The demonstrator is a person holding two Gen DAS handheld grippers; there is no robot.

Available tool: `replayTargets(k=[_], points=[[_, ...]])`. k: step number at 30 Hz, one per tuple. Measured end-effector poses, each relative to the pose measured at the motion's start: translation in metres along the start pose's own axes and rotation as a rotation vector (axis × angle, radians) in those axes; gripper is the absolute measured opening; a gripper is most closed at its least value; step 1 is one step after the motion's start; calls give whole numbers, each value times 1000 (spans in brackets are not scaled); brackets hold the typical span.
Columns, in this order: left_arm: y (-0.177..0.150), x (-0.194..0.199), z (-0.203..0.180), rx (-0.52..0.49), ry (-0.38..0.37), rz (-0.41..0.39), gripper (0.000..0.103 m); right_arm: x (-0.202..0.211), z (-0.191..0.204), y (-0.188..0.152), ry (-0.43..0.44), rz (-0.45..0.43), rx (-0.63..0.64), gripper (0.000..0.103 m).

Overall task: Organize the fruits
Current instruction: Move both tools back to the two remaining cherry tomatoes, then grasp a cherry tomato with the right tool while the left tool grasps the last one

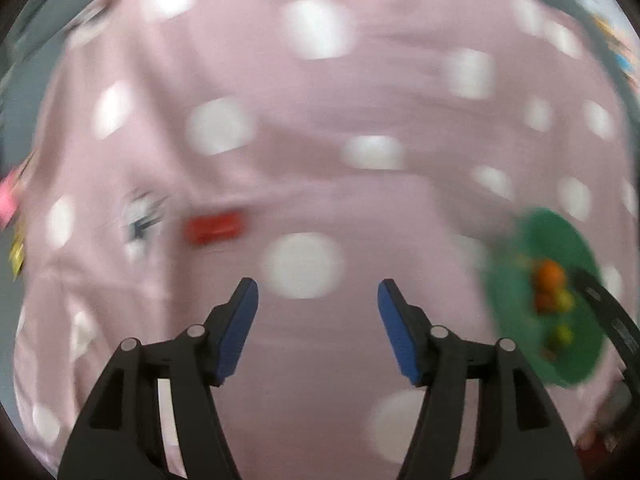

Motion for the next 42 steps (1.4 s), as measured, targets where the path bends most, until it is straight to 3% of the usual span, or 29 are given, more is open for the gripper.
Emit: replayTargets(k=[6,9,11,13,17,21,26,28,30,31,36,40,42], points=[[0,-32,94,292,9,81,60,-16,88,-15,70,51,235,49],[3,-37,123,389,1,83,60,-32,143,-24,176,90,333,49],[4,-38,134,431,-3,76,58,-52,181,-32,301,151,349,49],[5,-41,142,469,-27,71,49,-71,205,-42,370,221,355,49],[8,-51,147,523,-77,82,37,-120,249,-57,407,321,349,49],[17,-58,138,512,-116,88,36,-146,277,-70,438,366,351,44],[29,-67,127,486,-145,83,33,-172,283,-81,382,405,360,39],[31,-72,122,484,-167,93,33,-176,283,-86,438,423,321,38],[32,-76,118,487,-164,102,33,-178,283,-90,478,438,296,26],[33,-78,115,483,-165,102,33,-176,285,-90,494,437,294,26],[35,-94,103,468,-184,133,33,-162,274,-86,460,418,302,26],[42,-100,90,445,-173,121,33,-140,237,-73,412,386,260,26],[48,-107,81,431,-190,117,33,-122,212,-72,346,362,264,26]])
Point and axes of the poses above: each gripper's, at about its wrist camera, not at the fingertips, and x roughly against the way its jaws point, z to its left, y to its top, the point moved 7 cm from there along -x, roughly the way its jaws point, and after that the axes turned 8 degrees about y, right-handed, at the moved point
